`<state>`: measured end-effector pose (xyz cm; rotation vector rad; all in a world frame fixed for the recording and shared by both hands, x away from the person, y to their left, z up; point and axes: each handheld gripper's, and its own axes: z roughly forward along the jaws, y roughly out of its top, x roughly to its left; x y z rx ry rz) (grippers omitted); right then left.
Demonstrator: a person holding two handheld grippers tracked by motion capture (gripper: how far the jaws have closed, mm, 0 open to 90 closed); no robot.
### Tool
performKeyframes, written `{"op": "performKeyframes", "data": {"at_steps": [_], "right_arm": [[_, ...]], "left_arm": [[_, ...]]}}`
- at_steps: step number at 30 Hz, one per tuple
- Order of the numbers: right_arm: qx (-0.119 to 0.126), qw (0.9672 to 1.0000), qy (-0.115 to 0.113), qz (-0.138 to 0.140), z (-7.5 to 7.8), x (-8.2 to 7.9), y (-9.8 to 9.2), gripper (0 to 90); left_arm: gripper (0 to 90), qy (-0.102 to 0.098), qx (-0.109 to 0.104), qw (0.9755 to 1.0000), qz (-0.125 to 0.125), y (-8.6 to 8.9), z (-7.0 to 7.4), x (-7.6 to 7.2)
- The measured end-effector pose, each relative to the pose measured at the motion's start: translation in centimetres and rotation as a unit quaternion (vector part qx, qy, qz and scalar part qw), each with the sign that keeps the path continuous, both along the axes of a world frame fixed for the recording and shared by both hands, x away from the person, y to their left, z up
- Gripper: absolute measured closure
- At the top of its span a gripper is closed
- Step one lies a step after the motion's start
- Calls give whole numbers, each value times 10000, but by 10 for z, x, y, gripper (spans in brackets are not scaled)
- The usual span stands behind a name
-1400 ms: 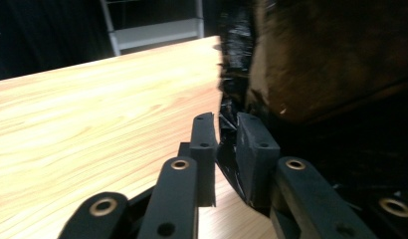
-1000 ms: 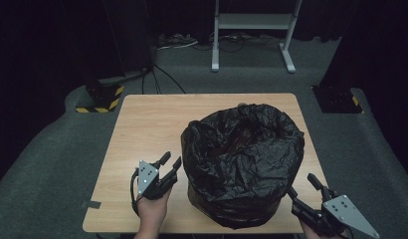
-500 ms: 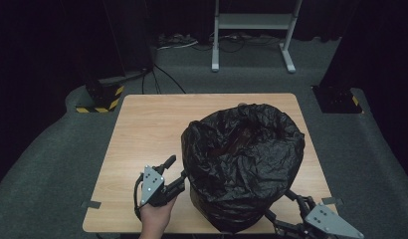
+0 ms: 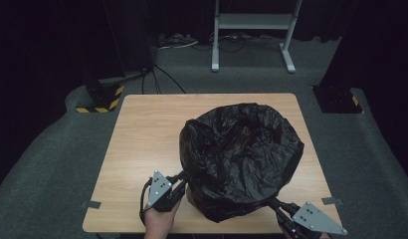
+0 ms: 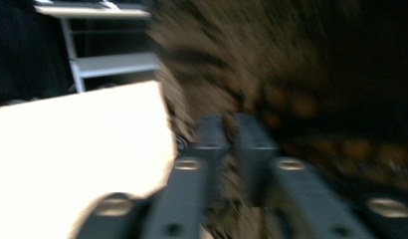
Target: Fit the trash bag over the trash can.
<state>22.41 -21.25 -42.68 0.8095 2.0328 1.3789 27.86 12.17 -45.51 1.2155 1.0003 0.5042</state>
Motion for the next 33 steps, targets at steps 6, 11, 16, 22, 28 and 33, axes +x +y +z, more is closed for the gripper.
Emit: {"op": "performKeyframes", "data": {"at_steps": [6, 11, 16, 22, 28, 33], "right_arm": [[-369, 9983, 367, -252, -27, 19, -2, 900], [-593, 9924, 924, -558, -53, 51, -11, 896], [-795, 9861, 1287, -688, -69, 72, -18, 868], [-433, 9887, 1065, -966, -53, 57, -34, 581], [619, 9847, 118, -1626, -4, 17, -51, 434], [929, 9837, -27, -1538, 11, 4, -32, 435]], "left_arm": [[899, 501, 282, 9983, -70, -9, -26, 4], [899, 1053, 771, 9914, -63, -18, -49, 13], [897, 1329, 975, 9863, -45, -15, -63, 21], [751, 658, 550, 9955, 394, 9, -35, 17], [598, 152, 355, 9964, 760, 17, 16, 48], [559, 290, 332, 9973, 594, 2, 23, 68]]}}
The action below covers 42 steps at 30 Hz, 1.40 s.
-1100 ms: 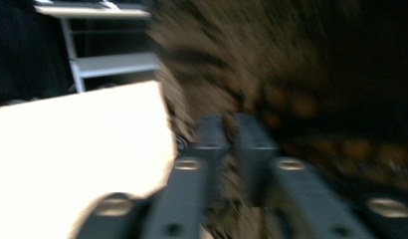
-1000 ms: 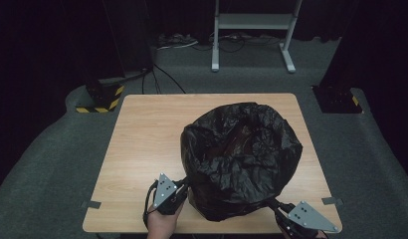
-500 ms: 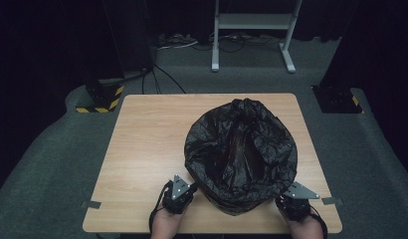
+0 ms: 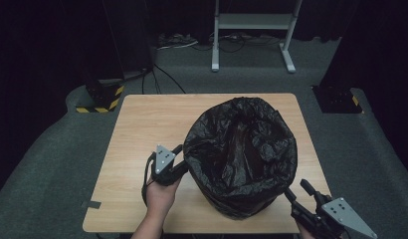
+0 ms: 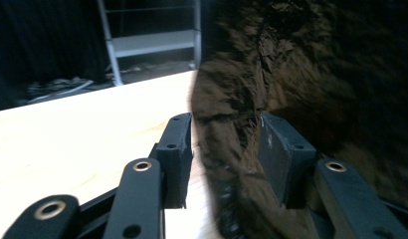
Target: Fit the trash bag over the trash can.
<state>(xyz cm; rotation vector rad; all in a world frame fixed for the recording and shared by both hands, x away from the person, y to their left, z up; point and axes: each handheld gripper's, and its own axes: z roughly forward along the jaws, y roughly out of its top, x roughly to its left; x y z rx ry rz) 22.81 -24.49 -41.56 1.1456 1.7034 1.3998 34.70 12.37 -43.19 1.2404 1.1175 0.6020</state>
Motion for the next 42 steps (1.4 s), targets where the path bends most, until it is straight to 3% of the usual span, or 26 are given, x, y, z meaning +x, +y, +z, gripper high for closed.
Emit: {"op": "performKeyframes", "data": {"at_steps": [2, 5, 6, 7, 8, 11, 14, 15, 20, 23, 25, 26, 27, 28, 30, 32, 34, 36, 37, 38, 39, 40, 41, 42], "right_arm": [[-77, 9999, 84, 48, -2, 2, 3, 435], [-389, 9989, 240, 129, -16, 17, 10, 430], [-486, 9985, 241, 100, -19, 22, 11, 447], [-557, 9980, 296, -73, -24, 37, 6, 431], [-557, 9980, 296, -73, -24, 37, 6, 431], [-611, 9970, 390, -278, -28, 65, -14, 415], [-701, 9962, 387, -330, -28, 79, -25, 414], [-681, 9960, 443, -382, -27, 93, -38, 416], [-782, 9945, 495, -483, -24, 113, -60, 418], [-813, 9943, 497, -472, -24, 116, -64, 394], [-849, 9942, 507, -429, -23, 116, -65, 392], [-906, 9940, 462, -403, -24, 113, -65, 372], [-906, 9940, 462, -403, -24, 113, -65, 372], [-906, 9938, 431, -477, -24, 109, -67, 367], [-786, 9946, 437, -519, -24, 104, -71, 367], [-759, 9948, 436, -525, -24, 102, -72, 367], [-743, 9949, 432, -526, -24, 98, -71, 368], [-742, 9952, 432, -471, -24, 96, -67, 368], [-756, 9952, 433, -451, -24, 95, -64, 382], [-756, 9952, 433, -451, -24, 95, -64, 382], [-711, 9955, 460, -437, -25, 95, -64, 378], [-698, 9955, 464, -434, -25, 95, -64, 377], [-692, 9956, 467, -435, -26, 95, -64, 377], [-703, 9955, 466, -442, -26, 95, -64, 377]], "left_arm": [[558, -54, 49, 9999, -113, -7, -1, 0], [575, -66, 71, 9997, -217, -14, -3, -3], [575, -65, 68, 9997, -224, -16, -3, -6], [576, -74, 73, 9995, -285, -18, -3, -10], [563, -74, 73, 9995, -285, -18, -3, -10], [537, -115, 104, 9982, -581, -29, -5, -23], [531, -89, 158, 9969, -765, -38, -7, -28], [527, -69, 192, 9958, -897, -44, -8, -32], [500, -101, 235, 9905, -1349, -70, -16, -43], [453, -51, 239, 9911, -1311, -70, -18, -43], [437, -29, 229, 9927, -1187, -63, -20, -43], [428, -203, 154, 9947, -1000, -56, -19, -45], [428, -203, 154, 9947, -1000, -56, -19, -45], [435, -381, 76, 9951, -905, -49, -17, -47], [409, -528, 98, 9953, -804, -37, -14, -45], [388, -599, 53, 9957, -707, -28, -6, -33], [299, -618, -124, 9950, -769, -26, 4, -17], [259, -413, -131, 9927, -1130, -28, 7, 2], [355, -252, -69, 9894, -1426, -30, 6, 9], [355, -149, 33, 9867, -1616, -33, 4, 12], [589, -51, 132, 9810, -1935, -38, -4, 14], [707, -51, 132, 9810, -1935, -38, -4, 14], [825, 103, 104, 9813, -1919, -41, -13, 14], [885, 103, 104, 9813, -1919, -41, -13, 14]]}}
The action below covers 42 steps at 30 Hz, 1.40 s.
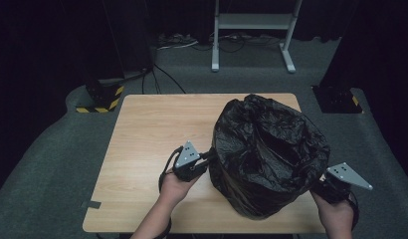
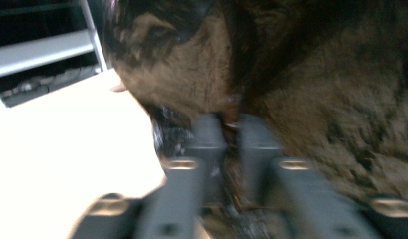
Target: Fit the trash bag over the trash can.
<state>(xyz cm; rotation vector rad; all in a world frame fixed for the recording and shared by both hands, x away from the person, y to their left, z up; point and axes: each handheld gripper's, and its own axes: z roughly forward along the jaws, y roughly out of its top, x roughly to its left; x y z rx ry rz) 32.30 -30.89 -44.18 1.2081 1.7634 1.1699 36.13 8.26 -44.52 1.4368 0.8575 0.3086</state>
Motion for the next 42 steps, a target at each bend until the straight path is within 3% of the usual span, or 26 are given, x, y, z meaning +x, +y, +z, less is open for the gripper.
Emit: {"op": "performKeyframes", "data": {"at_steps": [3, 8, 9, 10, 11, 12, 15, 17, 19, 22, 23, 25, 27, 29, 30, 31, 32, 33, 34, 35, 37, 38, 39, 40, 41, 42], "right_arm": [[3, 10000, 30, -18, -2, 1, 1, 382], [29, 10000, 81, -7, -6, 3, 3, 383], [19, 10000, 89, -4, -6, 4, 2, 381], [-19, 9999, 108, -31, -7, 3, 1, 373], [-19, 9999, 108, -31, -7, 3, 1, 373], [-28, 9999, 103, -54, -6, 2, 0, 367], [61, 9997, 75, -215, -5, -7, -11, 316], [80, 9996, 108, -239, -7, -9, -13, 307], [110, 9993, 199, -294, -12, -14, -18, 286], [51, 9987, 387, -318, -23, -20, -20, 261], [37, 9985, 432, -322, -25, -20, -20, 254], [-21, 9966, 763, -327, -35, -22, -17, 234], [-20, 9958, 856, -314, -37, -22, -16, 230], [3, 9925, 1194, -259, -42, -20, -14, 199], [-58, 9872, 1579, -215, -45, -16, -13, 185], [-58, 9872, 1579, -215, -45, -16, -13, 185], [-70, 9822, 1862, -224, -46, -10, -12, 150], [-70, 9822, 1862, -224, -46, -10, -12, 150], [-17, 9708, 2385, -265, -46, -1, -11, 148], [-17, 9708, 2385, -265, -46, -1, -11, 148], [-174, 9597, 2789, -280, -44, 8, -9, 144], [-422, 9455, 3208, -349, -39, 15, -5, 144], [-479, 9398, 3360, -391, -38, 18, -4, 143], [-479, 9398, 3360, -391, -38, 18, -4, 143], [-544, 9314, 3572, -449, -36, 21, -2, 142], [-565, 9169, 3911, -559, -34, 26, 0, 142]], "left_arm": [[898, 321, 51, 9994, 90, -6, -23, 1], [893, 531, 133, 9984, 139, -12, -44, -1], [818, 549, 106, 9981, 257, -12, -45, -1], [606, 505, 58, 9981, 356, -7, -44, -2], [543, 505, 58, 9981, 356, -7, -44, -2], [543, 400, -6, 9984, 392, -1, -42, -6], [337, 120, -217, 9979, 600, 15, -36, -19], [309, 78, -223, 9975, 660, 19, -36, -23], [243, -10, -115, 9966, 818, 29, -39, -30], [164, 68, -107, 9948, 1014, 43, -44, -37], [164, 89, -3, 9939, 1099, 50, -47, -40], [146, 180, 225, 9910, 1307, 63, -55, -45], [144, 247, 295, 9897, 1379, 69, -58, -47], [131, 352, 532, 9865, 1511, 79, -62, -49], [103, 418, 744, 9825, 1653, 88, -67, -51], [85, 418, 744, 9825, 1653, 88, -67, -51], [74, 512, 852, 9801, 1718, 93, -69, -51], [74, 623, 943, 9774, 1786, 98, -71, -51], [68, 722, 1004, 9739, 1901, 104, -74, -50], [68, 766, 1120, 9717, 1935, 109, -76, -51], [54, 965, 1197, 9667, 2044, 118, -79, -50], [33, 1122, 1183, 9647, 2070, 124, -82, -49], [32, 1204, 1316, 9623, 2053, 128, -83, -49], [31, 1204, 1316, 9623, 2053, 128, -83, -49], [31, 1256, 1286, 9613, 2089, 130, -85, -49], [31, 1335, 1344, 9599, 2064, 132, -85, -49]]}}
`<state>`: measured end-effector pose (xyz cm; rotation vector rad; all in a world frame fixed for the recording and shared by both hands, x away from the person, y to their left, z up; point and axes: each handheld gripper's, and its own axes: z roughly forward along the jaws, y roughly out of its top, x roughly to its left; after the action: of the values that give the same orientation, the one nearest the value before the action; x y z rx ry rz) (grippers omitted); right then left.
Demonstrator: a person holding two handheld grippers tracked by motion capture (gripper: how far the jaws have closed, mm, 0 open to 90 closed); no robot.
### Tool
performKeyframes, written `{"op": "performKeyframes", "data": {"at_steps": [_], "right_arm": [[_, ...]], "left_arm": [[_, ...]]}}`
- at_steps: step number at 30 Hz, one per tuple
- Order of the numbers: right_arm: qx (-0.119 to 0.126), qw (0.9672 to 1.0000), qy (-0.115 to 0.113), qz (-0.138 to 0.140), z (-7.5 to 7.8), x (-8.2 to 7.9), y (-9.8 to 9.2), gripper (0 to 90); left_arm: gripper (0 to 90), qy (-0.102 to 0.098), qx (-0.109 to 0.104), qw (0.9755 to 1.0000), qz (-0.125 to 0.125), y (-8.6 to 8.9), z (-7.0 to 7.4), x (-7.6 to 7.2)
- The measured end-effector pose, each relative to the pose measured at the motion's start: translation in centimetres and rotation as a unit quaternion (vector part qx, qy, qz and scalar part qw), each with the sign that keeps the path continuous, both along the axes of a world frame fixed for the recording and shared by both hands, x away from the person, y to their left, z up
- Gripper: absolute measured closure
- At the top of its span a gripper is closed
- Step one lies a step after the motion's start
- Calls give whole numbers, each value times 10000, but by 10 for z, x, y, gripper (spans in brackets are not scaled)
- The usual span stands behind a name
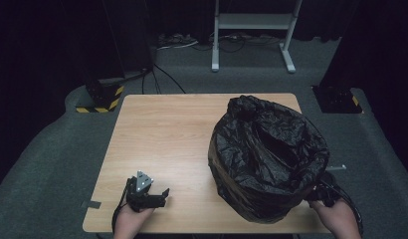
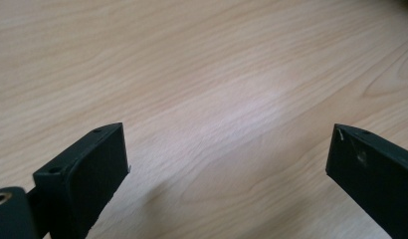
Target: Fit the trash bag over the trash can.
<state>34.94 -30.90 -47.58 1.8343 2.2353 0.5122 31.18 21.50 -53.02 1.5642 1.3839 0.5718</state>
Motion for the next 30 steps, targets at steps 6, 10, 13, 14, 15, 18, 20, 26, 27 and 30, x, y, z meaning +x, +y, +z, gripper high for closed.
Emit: {"op": "performKeyframes", "data": {"at_steps": [6, 10, 13, 14, 15, 18, 20, 26, 27, 30], "right_arm": [[-257, 9932, 1128, -111, 5, 22, 5, 144], [-258, 9827, 1825, -191, 6, 35, 4, 154], [-264, 9771, 2104, -196, 6, 39, 4, 154], [-241, 9753, 2178, -264, 6, 40, 4, 155], [-241, 9753, 2178, -264, 6, 40, 4, 155], [-189, 9732, 2264, -346, 10, 41, 3, 166], [-168, 9724, 2295, -377, 12, 41, 2, 166], [-139, 9706, 2346, -524, 25, 39, 2, 179], [-139, 9706, 2346, -524, 25, 39, 2, 179], [-141, 9716, 2307, -512, 36, 37, -1, 179]], "left_arm": [[31, 232, 92, 9996, -130, 6, -3, -2], [26, 357, 110, 9992, -141, 10, -7, -2], [20, 398, 0, 9991, -144, 11, -8, -2], [14, 398, 0, 9991, -144, 11, -8, -2], [14, 388, -11, 9992, -127, 11, -9, -2], [1, 418, -23, 9990, -149, 10, -9, -3], [1, 409, -2, 9990, -167, 11, -9, -3], [1, 387, -51, 9992, -117, 10, -9, -4], [0, 387, -51, 9992, -117, 10, -9, -4], [0, 397, -24, 9991, -129, 10, -9, -4]]}}
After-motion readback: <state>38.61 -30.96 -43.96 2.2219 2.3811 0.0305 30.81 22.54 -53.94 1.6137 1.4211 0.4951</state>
